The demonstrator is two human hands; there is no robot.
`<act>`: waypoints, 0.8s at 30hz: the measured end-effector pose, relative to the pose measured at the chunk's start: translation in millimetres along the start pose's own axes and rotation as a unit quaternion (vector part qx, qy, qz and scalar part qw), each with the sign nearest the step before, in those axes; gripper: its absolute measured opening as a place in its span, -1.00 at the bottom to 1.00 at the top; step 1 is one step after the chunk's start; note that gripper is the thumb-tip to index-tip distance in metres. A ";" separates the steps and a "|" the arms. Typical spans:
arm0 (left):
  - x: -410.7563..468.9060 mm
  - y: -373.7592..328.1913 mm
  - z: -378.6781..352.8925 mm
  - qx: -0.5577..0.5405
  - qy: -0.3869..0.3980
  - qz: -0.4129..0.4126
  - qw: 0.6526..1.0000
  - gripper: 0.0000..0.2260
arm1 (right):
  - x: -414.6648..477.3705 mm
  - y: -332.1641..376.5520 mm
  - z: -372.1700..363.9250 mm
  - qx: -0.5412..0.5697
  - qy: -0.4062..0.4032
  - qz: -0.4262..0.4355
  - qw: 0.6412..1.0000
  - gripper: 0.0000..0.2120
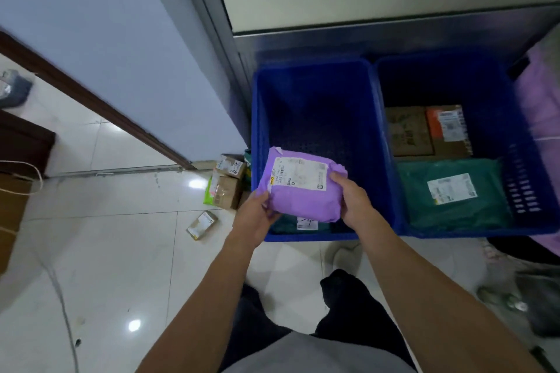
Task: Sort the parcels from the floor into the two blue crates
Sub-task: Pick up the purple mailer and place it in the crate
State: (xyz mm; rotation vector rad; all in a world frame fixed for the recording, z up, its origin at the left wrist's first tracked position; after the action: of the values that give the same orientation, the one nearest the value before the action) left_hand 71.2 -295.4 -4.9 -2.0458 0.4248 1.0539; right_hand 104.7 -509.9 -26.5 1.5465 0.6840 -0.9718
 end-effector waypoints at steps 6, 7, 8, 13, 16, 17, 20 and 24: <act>0.8 44.9 -64.2 -0.011 -0.020 0.006 1.000 -0.75 | -2.0 15.6 49.8 -0.091 0.040 -0.001 0.995 -0.71; 2.9 46.5 -68.2 -0.002 -0.032 0.006 0.999 -0.76 | -0.4 16.7 52.8 -0.109 0.030 -0.003 0.994 -0.71; 3.8 45.7 -71.4 0.006 -0.041 0.008 0.999 -0.76 | 1.5 17.8 54.9 -0.123 0.026 -0.005 0.992 -0.70; 29.7 37.8 -66.4 0.065 -0.094 0.004 0.993 -0.88 | 25.9 12.5 59.7 -0.158 0.028 -0.010 0.987 -0.72; 55.4 32.8 -58.1 0.178 -0.099 -0.012 0.979 -0.88 | 44.7 4.9 56.7 -0.171 0.040 -0.001 0.985 -0.79; 64.9 30.9 -55.4 0.223 -0.096 -0.022 0.970 -0.88 | 50.7 3.1 54.7 -0.174 0.040 0.003 0.984 -0.83; 102.1 29.9 -39.9 0.335 -0.096 -0.045 0.936 -0.88 | 79.5 -7.9 47.2 -0.208 -0.007 0.023 0.978 -0.89; 157.0 33.2 -14.0 0.431 -0.116 -0.070 0.892 -0.89 | 127.8 -29.5 37.2 -0.316 -0.111 0.051 0.941 -0.80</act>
State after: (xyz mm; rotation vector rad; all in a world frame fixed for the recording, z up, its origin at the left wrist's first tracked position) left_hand 153.3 -318.8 -141.4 -1.1248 0.4969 0.7967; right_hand 134.6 -550.6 -153.1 0.8808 0.6623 -0.7338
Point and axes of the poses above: each hand's wrist, its own x-axis towards the middle knuckle, its own z-axis out of the back of the hand, y = z × x, the point moved 2 cm from there along x, towards the middle knuckle, and after that the axes turned 10 degrees about -x, right-handed, at the moved point
